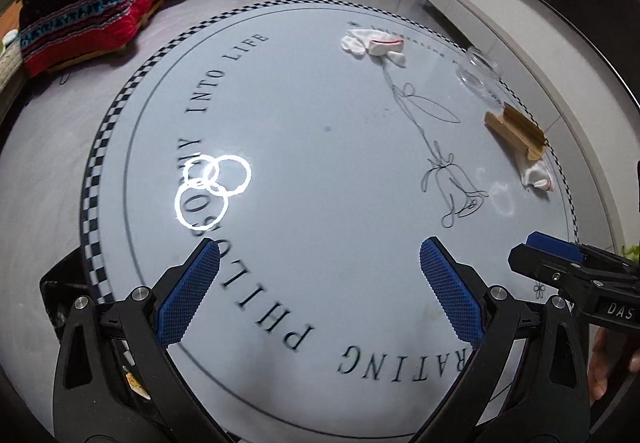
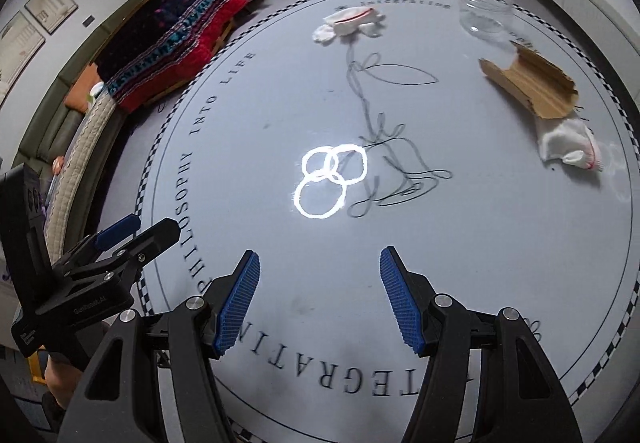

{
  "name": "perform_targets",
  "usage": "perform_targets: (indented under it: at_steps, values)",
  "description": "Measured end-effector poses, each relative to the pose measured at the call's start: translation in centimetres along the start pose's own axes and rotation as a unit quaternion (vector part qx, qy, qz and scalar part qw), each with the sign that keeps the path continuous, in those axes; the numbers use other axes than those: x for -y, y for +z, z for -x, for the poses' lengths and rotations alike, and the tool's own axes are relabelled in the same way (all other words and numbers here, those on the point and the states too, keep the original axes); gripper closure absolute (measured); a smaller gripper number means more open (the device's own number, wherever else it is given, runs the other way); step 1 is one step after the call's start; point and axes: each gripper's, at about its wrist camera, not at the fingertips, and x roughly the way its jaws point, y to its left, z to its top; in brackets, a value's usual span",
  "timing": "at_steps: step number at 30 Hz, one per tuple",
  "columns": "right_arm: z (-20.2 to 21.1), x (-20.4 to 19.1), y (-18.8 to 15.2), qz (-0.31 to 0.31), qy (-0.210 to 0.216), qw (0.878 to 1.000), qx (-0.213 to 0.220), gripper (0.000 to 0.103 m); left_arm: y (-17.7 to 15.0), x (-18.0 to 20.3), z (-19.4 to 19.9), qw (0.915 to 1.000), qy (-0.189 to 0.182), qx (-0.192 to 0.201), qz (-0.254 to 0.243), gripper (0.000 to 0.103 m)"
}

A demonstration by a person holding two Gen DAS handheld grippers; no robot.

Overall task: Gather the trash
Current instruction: 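Move both tools back over the table toward the cardboard and white glove, then grasp the cardboard piece with the left tool while the right tool grasps the white glove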

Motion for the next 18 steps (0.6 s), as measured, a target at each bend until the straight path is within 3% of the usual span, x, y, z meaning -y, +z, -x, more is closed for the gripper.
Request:
perform_targets:
  at_steps: [6, 18]
  values:
    - [0.8, 5.9, 1.5, -0.039, -0.032, 0.999, 0.012, 0.039, 2.5, 5.1, -2.6, 0.9994, -0.016, -0.020, -0.024, 0.006]
    - [1.5, 15.5, 5.6, -0.065, -0.111, 0.991, 0.024, 0.037, 7.4, 13.7, -7.1, 0.9976, -0.041, -0.056, 0.008, 0.006]
